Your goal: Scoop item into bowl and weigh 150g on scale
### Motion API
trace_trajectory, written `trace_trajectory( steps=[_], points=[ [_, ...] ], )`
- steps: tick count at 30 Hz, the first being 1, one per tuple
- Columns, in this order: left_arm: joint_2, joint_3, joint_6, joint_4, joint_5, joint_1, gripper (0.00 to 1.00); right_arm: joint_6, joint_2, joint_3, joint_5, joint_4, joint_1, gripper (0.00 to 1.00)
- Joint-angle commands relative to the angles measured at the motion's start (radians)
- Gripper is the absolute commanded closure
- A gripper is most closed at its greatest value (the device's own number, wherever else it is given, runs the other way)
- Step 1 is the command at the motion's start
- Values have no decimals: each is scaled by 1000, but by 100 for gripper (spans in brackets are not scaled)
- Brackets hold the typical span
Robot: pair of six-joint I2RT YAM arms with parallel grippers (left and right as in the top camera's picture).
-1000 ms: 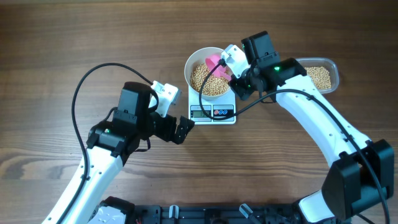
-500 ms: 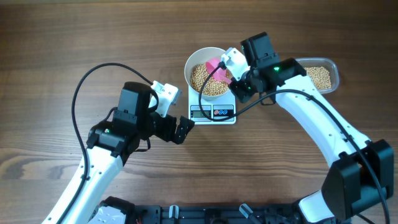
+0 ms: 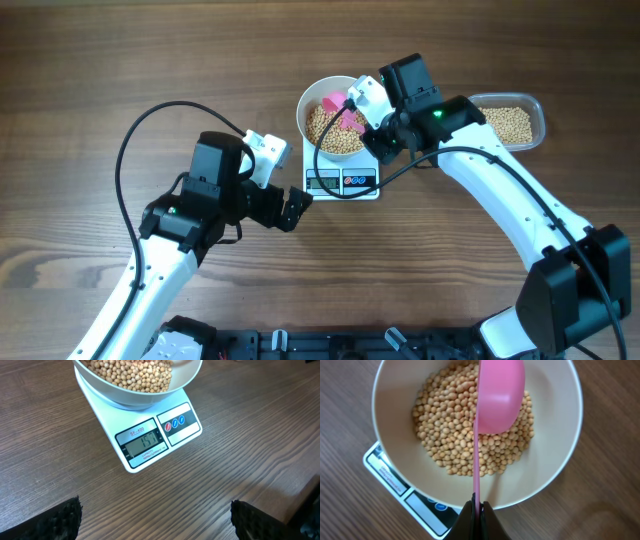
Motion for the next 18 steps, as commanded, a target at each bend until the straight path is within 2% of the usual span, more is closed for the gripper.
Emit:
trace_trajectory(
  steps=[1, 18],
  points=[
    [5, -3, 5, 4, 12, -4, 0, 16, -8, 18, 45, 14, 4, 96],
    [5, -3, 5, 4, 12, -4, 0, 27, -41, 18, 45, 16, -1, 96]
  ],
)
